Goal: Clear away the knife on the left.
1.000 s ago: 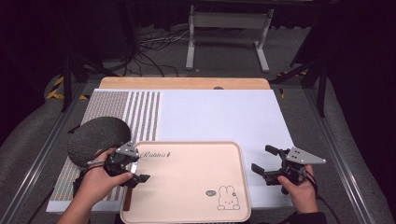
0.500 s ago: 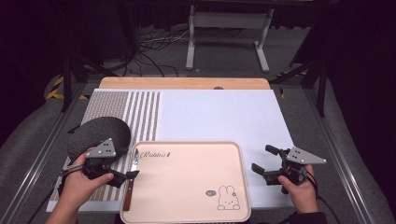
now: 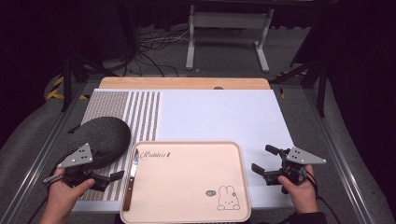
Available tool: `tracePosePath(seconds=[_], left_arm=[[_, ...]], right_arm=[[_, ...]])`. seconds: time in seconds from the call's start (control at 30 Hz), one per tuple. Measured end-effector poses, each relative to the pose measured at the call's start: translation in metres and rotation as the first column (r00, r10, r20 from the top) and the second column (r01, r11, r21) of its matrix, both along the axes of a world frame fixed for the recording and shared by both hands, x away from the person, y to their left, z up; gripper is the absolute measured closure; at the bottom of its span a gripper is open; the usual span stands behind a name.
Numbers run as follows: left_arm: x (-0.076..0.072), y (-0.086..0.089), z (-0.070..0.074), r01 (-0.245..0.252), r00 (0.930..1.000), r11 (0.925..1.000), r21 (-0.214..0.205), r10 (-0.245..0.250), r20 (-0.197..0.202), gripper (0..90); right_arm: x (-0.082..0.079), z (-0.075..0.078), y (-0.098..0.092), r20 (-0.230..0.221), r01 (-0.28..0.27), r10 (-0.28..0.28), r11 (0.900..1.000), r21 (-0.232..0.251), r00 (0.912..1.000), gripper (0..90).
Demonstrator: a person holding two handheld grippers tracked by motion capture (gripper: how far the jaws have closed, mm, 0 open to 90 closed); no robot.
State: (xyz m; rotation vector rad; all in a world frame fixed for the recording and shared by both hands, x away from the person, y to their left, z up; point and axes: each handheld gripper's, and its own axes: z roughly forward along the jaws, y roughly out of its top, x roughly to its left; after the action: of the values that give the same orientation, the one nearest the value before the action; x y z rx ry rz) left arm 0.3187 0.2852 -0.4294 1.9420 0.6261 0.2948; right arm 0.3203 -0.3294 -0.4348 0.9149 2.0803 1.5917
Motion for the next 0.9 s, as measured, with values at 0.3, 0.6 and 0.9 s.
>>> tracePosePath(seconds=[0.3,0.6,0.9], left_arm=[[-0.002,0.018,-0.014,-0.022,0.9993,0.9996,-0.020,0.022,0.031,5.8],[-0.005,0.030,-0.026,-0.047,0.9985,0.9983,-0.034,0.048,0.025,6.1],[-0.004,0.034,-0.030,-0.083,0.9965,0.9955,-0.046,0.083,-0.009,6.5]], right_arm=[[-0.001,0.000,0.000,0.010,0.000,0.000,1.0000,-0.002,1.0000,2.7],[-0.001,-0.001,-0.001,0.011,-0.005,0.005,1.0000,0.002,0.9999,2.6],[-0.001,-0.003,-0.001,0.016,-0.001,0.001,1.0000,-0.003,0.9999,2.6]])
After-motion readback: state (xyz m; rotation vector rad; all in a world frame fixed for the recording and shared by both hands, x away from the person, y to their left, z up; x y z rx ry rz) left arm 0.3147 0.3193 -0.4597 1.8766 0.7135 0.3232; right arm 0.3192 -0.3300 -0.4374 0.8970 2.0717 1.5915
